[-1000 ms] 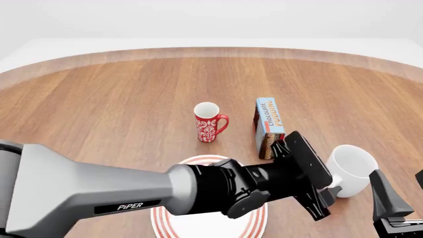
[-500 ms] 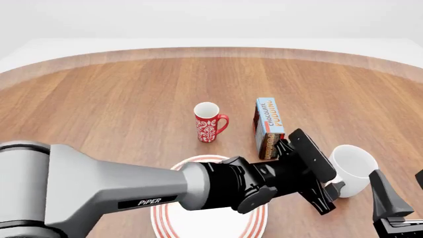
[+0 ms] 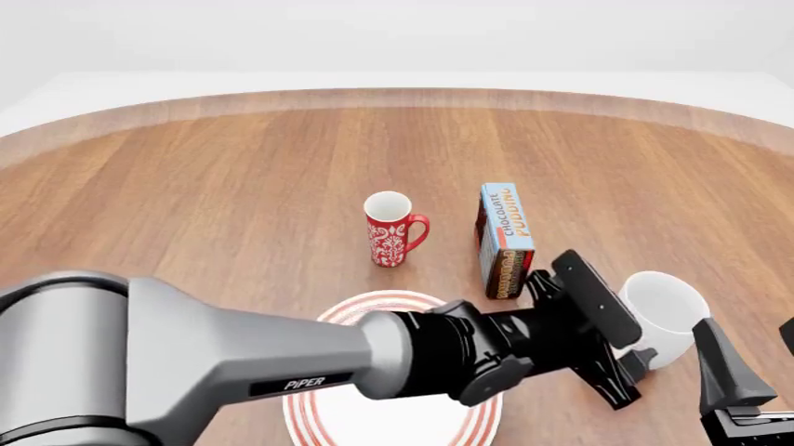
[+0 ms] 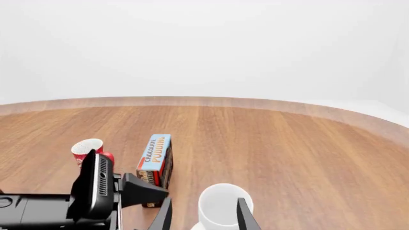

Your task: Pick up the white mug and put it on the plate, and put the chocolate pudding to the right of the plate.

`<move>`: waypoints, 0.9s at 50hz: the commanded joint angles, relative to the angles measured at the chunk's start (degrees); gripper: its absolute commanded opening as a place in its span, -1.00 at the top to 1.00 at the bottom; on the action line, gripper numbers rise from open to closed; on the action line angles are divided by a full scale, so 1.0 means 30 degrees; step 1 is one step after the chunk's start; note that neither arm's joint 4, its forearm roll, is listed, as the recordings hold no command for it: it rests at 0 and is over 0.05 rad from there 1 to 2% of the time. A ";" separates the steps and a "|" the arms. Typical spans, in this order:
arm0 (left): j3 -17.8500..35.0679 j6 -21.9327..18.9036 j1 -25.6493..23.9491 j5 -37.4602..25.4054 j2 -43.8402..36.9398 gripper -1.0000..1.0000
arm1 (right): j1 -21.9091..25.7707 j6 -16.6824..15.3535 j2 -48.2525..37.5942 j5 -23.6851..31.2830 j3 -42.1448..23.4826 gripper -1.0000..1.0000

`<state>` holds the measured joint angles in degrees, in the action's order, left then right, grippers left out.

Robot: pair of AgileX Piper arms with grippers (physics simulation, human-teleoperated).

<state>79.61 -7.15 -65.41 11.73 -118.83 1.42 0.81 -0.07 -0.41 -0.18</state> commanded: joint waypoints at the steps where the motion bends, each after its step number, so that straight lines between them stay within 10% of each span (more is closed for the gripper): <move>1: 0.0407 0.0288 -0.0147 -0.0081 -0.0421 -1.00 | 0.0002 -0.0006 -0.0001 0.0003 0.0000 -1.00; 45: 0.2676 0.0837 -0.0148 -0.0811 -0.3073 -1.00 | 0.0005 0.0009 -0.0001 -0.0001 0.0001 -1.00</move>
<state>86.89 -5.26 -65.43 9.31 -126.71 1.42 0.81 -0.07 -0.42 -0.18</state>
